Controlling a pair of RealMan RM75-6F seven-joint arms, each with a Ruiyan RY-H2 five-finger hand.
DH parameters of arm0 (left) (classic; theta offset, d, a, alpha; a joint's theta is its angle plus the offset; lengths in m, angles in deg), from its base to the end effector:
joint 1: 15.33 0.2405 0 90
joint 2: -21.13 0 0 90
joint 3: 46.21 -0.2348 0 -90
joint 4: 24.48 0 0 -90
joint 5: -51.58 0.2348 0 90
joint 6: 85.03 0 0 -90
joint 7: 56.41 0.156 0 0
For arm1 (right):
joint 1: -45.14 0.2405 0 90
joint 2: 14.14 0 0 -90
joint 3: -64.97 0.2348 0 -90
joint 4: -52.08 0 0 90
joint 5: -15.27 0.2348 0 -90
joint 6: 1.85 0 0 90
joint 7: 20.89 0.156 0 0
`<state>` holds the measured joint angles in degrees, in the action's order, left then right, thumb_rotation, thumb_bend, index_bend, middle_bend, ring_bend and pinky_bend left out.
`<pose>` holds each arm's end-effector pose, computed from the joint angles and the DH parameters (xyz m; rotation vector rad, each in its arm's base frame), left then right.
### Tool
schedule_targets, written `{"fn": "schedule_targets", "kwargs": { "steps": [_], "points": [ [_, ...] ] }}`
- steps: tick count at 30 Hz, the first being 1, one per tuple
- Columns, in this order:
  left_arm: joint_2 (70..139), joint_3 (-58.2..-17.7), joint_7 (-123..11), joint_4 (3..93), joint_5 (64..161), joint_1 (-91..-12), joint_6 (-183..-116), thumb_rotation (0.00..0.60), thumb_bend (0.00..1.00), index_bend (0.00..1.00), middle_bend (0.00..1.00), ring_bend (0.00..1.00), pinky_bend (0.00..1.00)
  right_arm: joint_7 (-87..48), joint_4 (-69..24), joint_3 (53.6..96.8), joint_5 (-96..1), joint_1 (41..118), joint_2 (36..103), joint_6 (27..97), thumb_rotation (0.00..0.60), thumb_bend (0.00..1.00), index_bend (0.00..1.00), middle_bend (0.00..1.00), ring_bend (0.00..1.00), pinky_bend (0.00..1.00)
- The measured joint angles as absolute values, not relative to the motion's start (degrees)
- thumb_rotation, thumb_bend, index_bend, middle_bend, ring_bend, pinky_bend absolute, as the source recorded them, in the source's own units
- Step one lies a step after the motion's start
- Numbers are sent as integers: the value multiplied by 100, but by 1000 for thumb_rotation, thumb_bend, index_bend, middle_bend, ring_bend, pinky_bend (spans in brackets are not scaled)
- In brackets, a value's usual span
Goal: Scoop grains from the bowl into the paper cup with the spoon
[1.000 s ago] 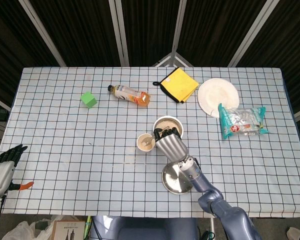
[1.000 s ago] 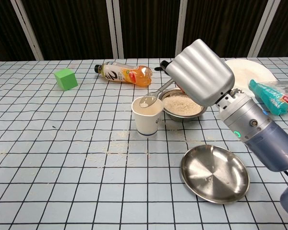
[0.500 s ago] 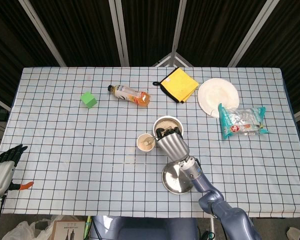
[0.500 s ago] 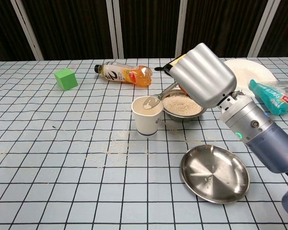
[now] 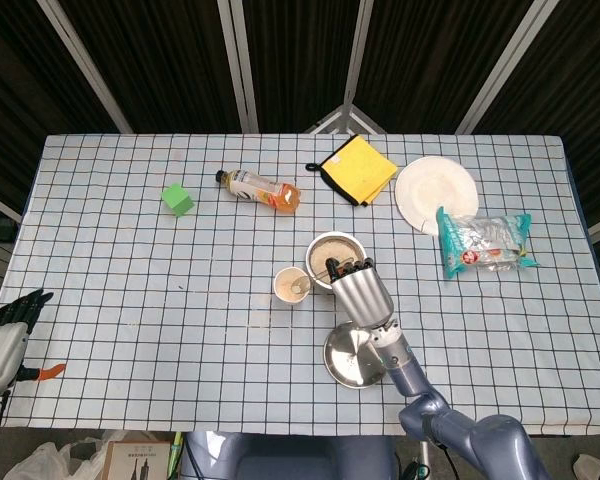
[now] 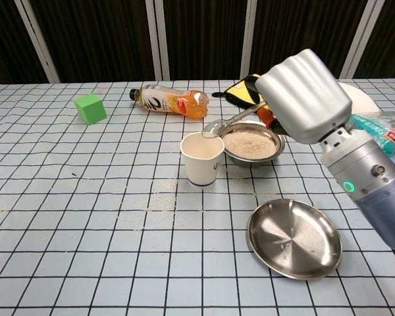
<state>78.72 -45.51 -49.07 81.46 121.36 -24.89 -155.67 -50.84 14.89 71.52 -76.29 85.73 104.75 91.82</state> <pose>-0.2993 0.1940 0.1075 -1.3889 -1.2020 -0.6508 -0.1183 -0.3259 -0.0638 1.5157 0.0579 1.0868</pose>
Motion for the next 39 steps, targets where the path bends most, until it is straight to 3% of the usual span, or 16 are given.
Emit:
{"fn": "schedule_targets", "kwargs": {
  "steps": [10, 16, 25, 34, 39],
  "points": [
    [7929, -4573, -4751, 8140, 12173, -2466, -15659, 600, 0, 0, 0, 0, 0, -5689, -789, 6875, -7538, 7696, 8999, 9376, 600, 498, 631, 945, 987, 1000],
    [7977, -4571, -4660, 8122, 12162, -2450, -15719, 600, 0, 0, 0, 0, 0, -5864, -1144, 6506, -7486, 7194, 8515, 9358, 600, 498, 631, 945, 987, 1000],
    [8035, -4581, -4559, 8099, 12198, -2424, -15807, 600, 0, 0, 0, 0, 0, -5916, -1170, 6056, -7443, 6726, 8603, 9056, 600, 498, 631, 945, 987, 1000],
    [8037, -4582, -4554, 8092, 12196, -2420, -15804, 600, 0, 0, 0, 0, 0, -5950, -1262, 6059, -7184, 6462, 8886, 8679, 600, 498, 628, 945, 986, 1000],
    [8037, -4576, -4564, 8087, 12196, -2420, -15804, 600, 0, 0, 0, 0, 0, -6066, -1311, 6115, -7011, 6357, 9010, 8453, 600, 497, 558, 945, 977, 1000]
  ]
}}
